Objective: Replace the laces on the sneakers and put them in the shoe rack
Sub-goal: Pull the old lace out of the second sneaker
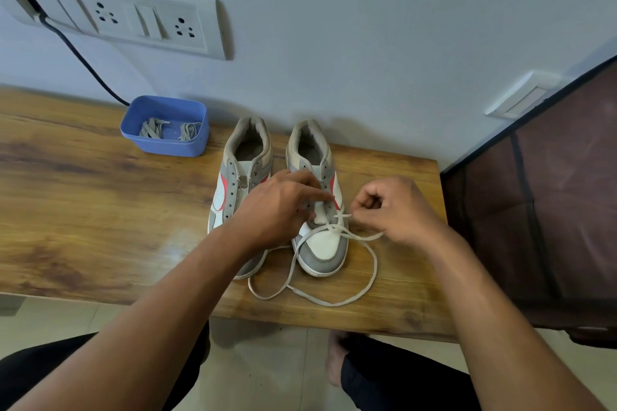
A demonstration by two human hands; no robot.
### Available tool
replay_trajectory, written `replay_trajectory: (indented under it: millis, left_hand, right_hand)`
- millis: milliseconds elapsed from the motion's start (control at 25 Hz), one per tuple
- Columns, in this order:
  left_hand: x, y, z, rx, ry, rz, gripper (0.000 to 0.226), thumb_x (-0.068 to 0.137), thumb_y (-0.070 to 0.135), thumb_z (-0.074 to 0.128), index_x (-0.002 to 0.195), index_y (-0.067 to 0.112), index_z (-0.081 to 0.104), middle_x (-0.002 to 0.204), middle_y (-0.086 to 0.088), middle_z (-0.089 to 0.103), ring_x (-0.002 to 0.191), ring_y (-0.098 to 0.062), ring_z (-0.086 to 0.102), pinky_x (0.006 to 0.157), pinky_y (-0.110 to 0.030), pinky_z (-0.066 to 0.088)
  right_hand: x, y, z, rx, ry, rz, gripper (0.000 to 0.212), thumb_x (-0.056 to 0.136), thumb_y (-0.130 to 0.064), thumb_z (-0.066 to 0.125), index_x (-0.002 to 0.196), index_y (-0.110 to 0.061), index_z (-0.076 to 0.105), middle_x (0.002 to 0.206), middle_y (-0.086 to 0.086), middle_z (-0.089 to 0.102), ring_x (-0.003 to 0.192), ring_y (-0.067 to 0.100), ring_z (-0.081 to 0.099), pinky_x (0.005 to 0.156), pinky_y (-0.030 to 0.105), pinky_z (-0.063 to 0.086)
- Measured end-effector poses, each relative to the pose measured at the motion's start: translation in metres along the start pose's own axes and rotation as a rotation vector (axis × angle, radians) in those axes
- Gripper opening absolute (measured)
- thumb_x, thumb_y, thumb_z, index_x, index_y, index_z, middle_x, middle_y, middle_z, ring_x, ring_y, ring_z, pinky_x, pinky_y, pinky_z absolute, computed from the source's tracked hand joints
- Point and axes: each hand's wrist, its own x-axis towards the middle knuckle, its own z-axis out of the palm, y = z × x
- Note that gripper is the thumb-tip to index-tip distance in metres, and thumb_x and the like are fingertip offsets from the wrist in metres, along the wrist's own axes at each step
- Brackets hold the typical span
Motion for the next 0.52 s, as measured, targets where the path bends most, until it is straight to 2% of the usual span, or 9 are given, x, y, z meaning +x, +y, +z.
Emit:
replay_trajectory:
  millis: [80,200,400,520]
  left_hand:
    - [0.000,-0.001,0.000,0.002,0.006,0.002,0.044,0.090,0.017,0.072,0.128,0.038,0.069,0.119,0.014,0.060,0.104,-0.009,0.053,0.072,-0.025,0.043]
    - [0.000,-0.001,0.001,0.004,0.000,-0.002,0.046,0.089,0.016,0.073,0.128,0.039,0.069,0.117,0.014,0.060,0.102,-0.010,0.052,0.072,-0.028,0.047]
    - [0.000,-0.001,0.001,0.001,0.004,0.003,0.044,0.090,0.017,0.072,0.129,0.039,0.068,0.120,0.015,0.059,0.105,-0.008,0.052,0.071,-0.025,0.044]
    - [0.000,-0.003,0.001,0.010,-0.001,0.003,0.044,0.090,0.018,0.072,0.129,0.039,0.068,0.120,0.015,0.059,0.105,-0.008,0.052,0.072,-0.028,0.049]
  right_hand:
    - [0.000,0.004,-0.008,0.026,0.020,0.005,0.014,0.079,-0.011,0.087,0.080,-0.023,0.079,0.071,-0.016,0.073,0.061,-0.004,0.064,0.057,0.013,0.049]
    - [-0.004,-0.003,0.006,0.042,-0.043,-0.001,0.020,0.077,-0.019,0.091,0.090,-0.027,0.079,0.081,-0.010,0.075,0.069,-0.001,0.067,0.061,0.014,0.052]
    - [0.000,0.002,-0.007,0.056,0.030,-0.017,0.014,0.080,-0.007,0.084,0.078,-0.020,0.079,0.068,-0.015,0.072,0.060,-0.004,0.064,0.057,0.013,0.049]
    - [-0.002,0.002,-0.002,0.099,-0.025,-0.007,0.013,0.079,-0.016,0.090,0.085,-0.023,0.080,0.075,-0.013,0.074,0.065,-0.004,0.065,0.061,0.015,0.052]
